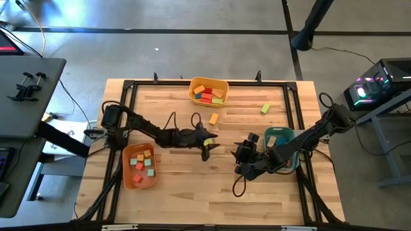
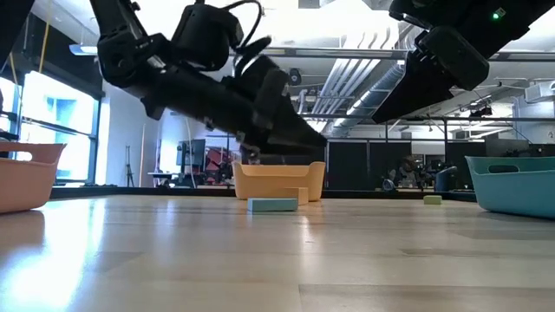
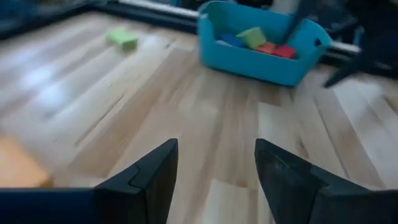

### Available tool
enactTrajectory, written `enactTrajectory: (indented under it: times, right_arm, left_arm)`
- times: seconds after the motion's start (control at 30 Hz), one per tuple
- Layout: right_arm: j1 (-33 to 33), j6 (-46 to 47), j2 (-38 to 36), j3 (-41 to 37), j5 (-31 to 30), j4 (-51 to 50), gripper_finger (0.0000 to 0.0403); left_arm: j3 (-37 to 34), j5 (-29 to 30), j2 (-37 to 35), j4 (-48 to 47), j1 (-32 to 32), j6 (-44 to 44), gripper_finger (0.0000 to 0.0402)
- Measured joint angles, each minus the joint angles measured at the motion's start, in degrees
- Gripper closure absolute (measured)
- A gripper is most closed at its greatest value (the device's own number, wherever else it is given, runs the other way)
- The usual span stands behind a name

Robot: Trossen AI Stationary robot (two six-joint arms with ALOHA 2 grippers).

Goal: Sort blocks by size
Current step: Put the thin light blue rectangular block into the yellow bin

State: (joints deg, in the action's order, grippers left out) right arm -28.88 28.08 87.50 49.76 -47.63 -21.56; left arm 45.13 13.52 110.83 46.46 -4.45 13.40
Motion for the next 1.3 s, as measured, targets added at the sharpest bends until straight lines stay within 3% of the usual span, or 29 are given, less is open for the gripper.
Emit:
enactTrajectory:
  times: [0.2,0.5,0.63,0.97,1.3]
  right_arm:
    - [0.0,0.0,0.0,0.0,0.0,-0.3,0.0215]
    - [0.0,0.4,0.0,0.0,0.0,-0.2,0.0215]
    - [0.0,0.1,0.0,0.0,0.0,-0.2,0.0215]
    - [0.0,0.0,0.0,0.0,-0.1,0.0,0.0215]
    - [0.0,0.2,0.0,0.0,-0.1,0.4,0.0215]
  left_arm:
    - [1.9,1.1,-1.3,-1.9,-2.0,-7.5,0.0156]
    - [2.2,18.3,-7.7,-26.0,-6.6,0.0,0.0133]
    - [-1.8,22.8,-5.4,-21.3,-8.3,1.1,0.0133]
    - [-6.0,23.0,3.2,3.6,-8.0,-0.4,0.0133]
    - [-3.3,25.4,11.8,4.6,-7.3,4.1,0.0133]
